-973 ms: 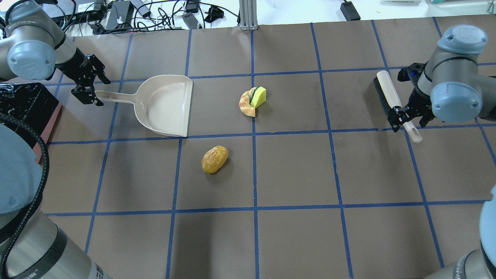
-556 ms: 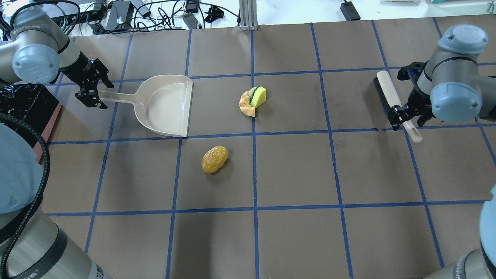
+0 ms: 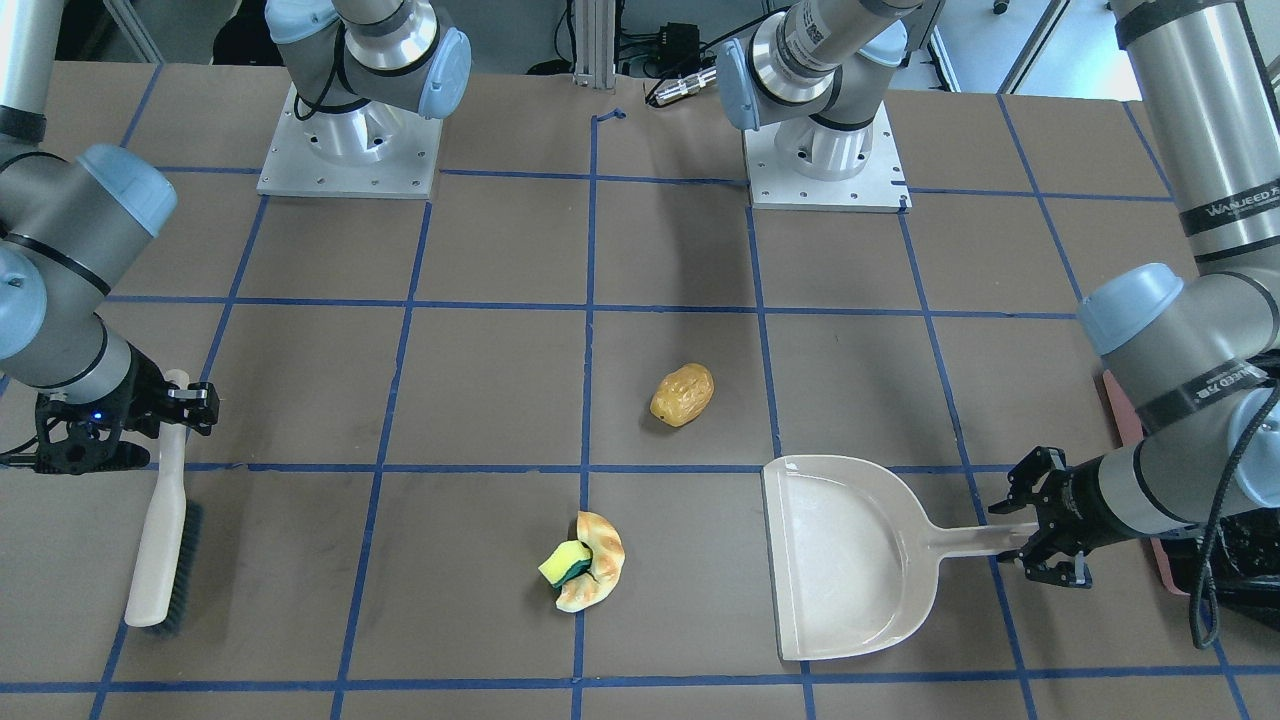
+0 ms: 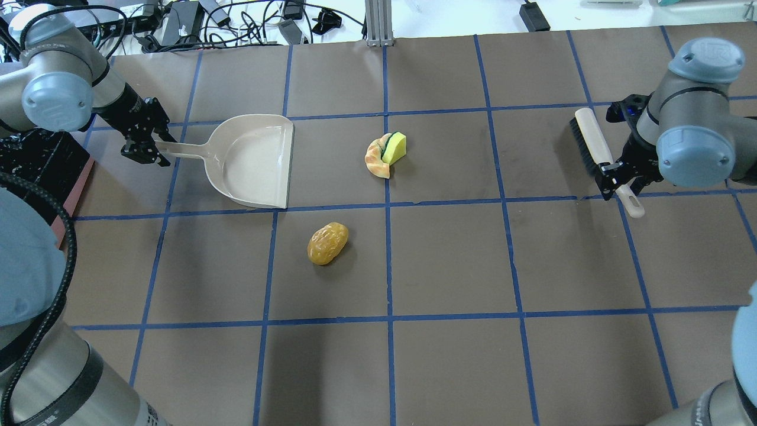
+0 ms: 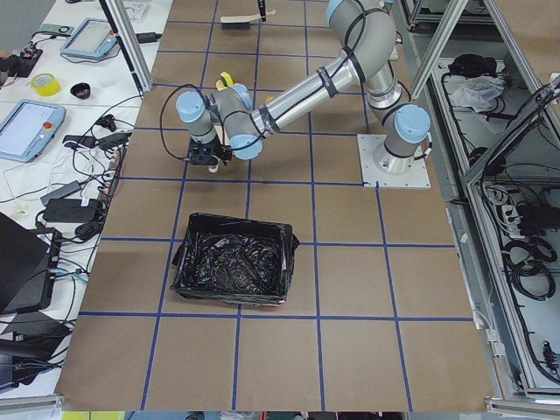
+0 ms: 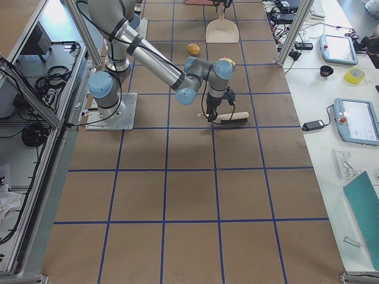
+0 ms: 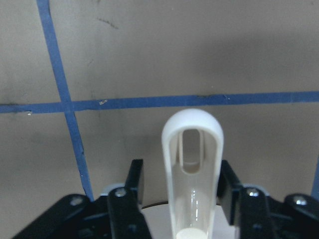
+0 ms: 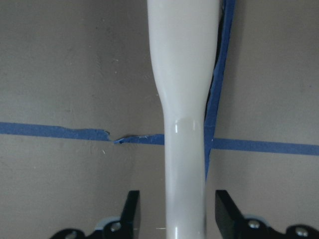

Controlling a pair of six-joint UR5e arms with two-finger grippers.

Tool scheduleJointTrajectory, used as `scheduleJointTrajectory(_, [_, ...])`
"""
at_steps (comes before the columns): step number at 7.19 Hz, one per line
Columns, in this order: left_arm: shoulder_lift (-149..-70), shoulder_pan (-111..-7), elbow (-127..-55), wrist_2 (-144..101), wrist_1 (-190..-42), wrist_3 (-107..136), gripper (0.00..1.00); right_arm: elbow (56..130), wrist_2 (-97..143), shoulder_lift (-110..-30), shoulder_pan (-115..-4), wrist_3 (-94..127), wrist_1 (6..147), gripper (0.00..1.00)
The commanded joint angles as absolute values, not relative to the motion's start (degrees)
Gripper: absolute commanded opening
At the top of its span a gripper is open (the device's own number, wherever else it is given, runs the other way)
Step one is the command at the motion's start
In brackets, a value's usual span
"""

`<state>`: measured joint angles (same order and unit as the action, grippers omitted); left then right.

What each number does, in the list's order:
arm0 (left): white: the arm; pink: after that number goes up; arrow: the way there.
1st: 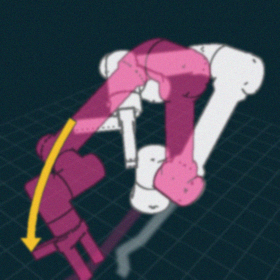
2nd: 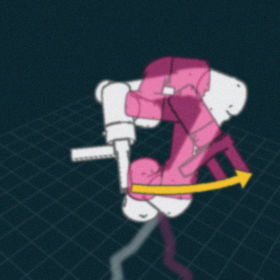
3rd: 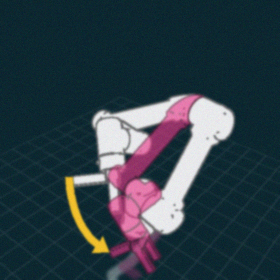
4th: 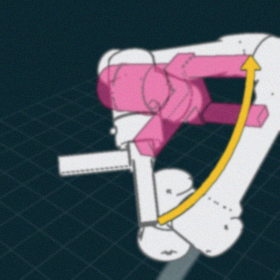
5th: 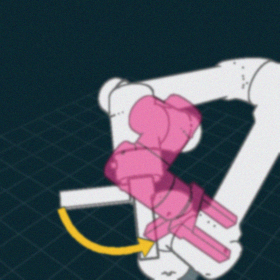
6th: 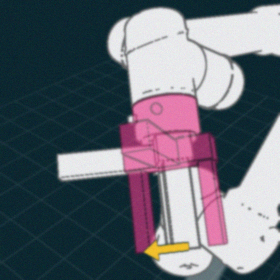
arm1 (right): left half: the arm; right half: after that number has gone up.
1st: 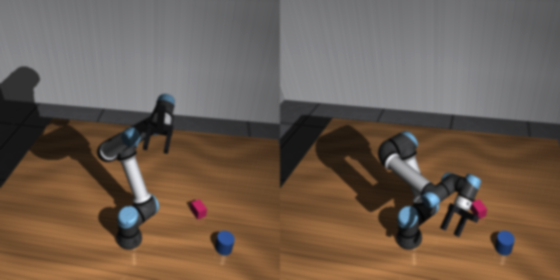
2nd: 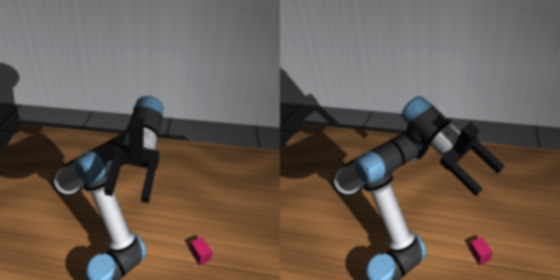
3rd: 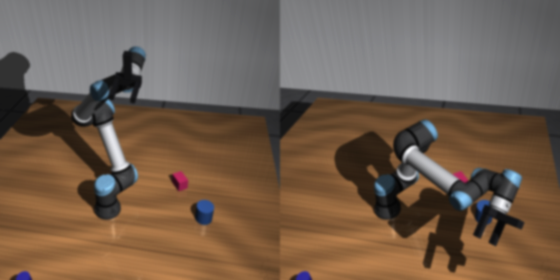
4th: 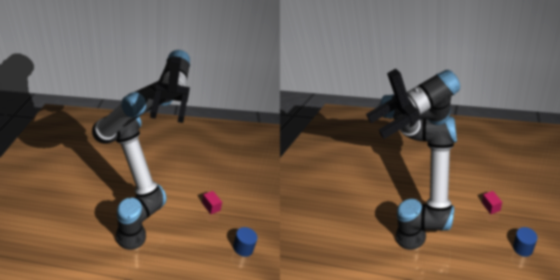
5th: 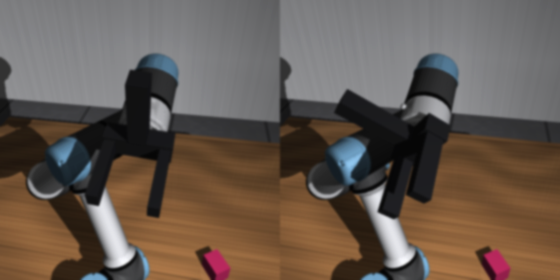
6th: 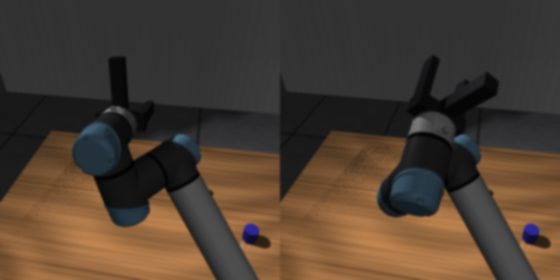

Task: Sweep and dump trash into bin
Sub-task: 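Grasp the white dustpan handle with the left gripper while the right grasps the brush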

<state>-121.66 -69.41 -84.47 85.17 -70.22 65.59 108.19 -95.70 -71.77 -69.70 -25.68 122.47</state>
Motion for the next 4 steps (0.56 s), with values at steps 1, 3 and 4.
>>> scheduleJointTrajectory(1, [-121.82,-69.43,-84.46,85.17,-70.22,65.22,0.26,108.11,-95.71,-71.89,-69.7,-25.49,122.52,0.36])
scheduleJointTrajectory(3, [-121.64,-69.43,-84.38,83.6,-69.53,65.13,0.0,107.58,-95.71,-71.89,-69.7,-25.4,122.34,0.0])
scheduleJointTrajectory(4, [-121.38,-69.96,-84.29,82.89,-68.91,64.87,0.0,107.67,-95.71,-71.89,-69.7,-25.4,122.34,0.0])
